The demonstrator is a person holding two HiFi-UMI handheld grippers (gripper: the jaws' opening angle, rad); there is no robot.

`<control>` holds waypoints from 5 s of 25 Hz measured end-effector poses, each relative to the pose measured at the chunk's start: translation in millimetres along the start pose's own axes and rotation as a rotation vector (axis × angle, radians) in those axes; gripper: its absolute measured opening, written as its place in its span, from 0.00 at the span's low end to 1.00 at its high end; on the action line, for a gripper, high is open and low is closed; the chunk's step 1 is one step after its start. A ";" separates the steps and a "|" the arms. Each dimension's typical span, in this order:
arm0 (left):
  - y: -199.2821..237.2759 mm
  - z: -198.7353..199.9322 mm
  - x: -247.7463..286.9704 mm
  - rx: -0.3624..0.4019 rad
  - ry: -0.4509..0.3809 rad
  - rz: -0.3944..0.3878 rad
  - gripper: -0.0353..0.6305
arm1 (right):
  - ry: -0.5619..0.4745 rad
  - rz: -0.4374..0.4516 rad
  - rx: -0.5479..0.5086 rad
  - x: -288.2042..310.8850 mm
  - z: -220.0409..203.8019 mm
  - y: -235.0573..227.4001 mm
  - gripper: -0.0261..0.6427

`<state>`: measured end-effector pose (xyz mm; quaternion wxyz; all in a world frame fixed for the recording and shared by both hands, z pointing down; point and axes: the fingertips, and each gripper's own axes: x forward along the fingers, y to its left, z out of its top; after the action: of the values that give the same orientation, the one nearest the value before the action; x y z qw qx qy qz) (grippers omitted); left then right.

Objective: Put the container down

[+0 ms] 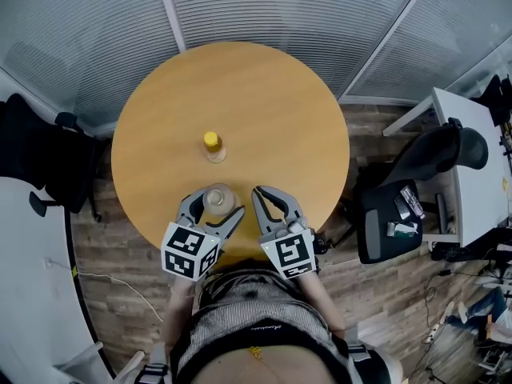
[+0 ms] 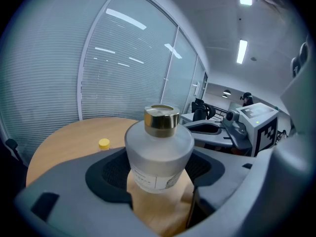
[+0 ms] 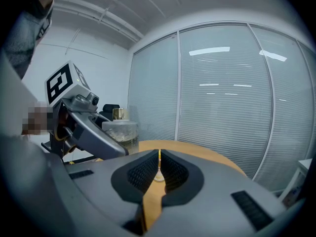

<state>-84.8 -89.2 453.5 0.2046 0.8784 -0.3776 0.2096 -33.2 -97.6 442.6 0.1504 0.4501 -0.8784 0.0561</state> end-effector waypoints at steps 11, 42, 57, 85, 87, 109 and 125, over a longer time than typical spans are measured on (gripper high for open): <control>3.8 -8.2 16.5 0.008 0.033 -0.033 0.57 | 0.029 -0.031 0.013 -0.6 -7.8 -2.9 0.08; 28.1 -54.4 75.4 0.049 0.139 -0.059 0.57 | 0.112 -0.138 0.062 -2.7 -35.8 -16.0 0.08; 34.1 -97.7 103.5 0.033 0.196 -0.062 0.57 | 0.155 -0.142 0.065 3.2 -47.1 -15.3 0.08; 63.2 -172.2 144.6 0.061 0.258 -0.019 0.57 | 0.253 -0.172 0.067 5.2 -75.7 -22.4 0.08; 63.9 -173.4 149.0 0.074 0.246 -0.013 0.57 | 0.259 -0.175 0.070 3.9 -78.9 -23.6 0.08; 63.3 -193.0 165.4 0.172 0.297 0.022 0.57 | 0.303 -0.199 0.069 -2.9 -91.6 -30.1 0.08; 63.5 -206.5 162.4 0.233 0.327 0.023 0.57 | 0.304 -0.189 0.076 -1.7 -92.9 -28.6 0.08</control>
<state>-74.7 -116.2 722.2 0.1576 0.8461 -0.3225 0.3940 10.7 -91.4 529.1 0.2688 0.5225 -0.7966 0.1420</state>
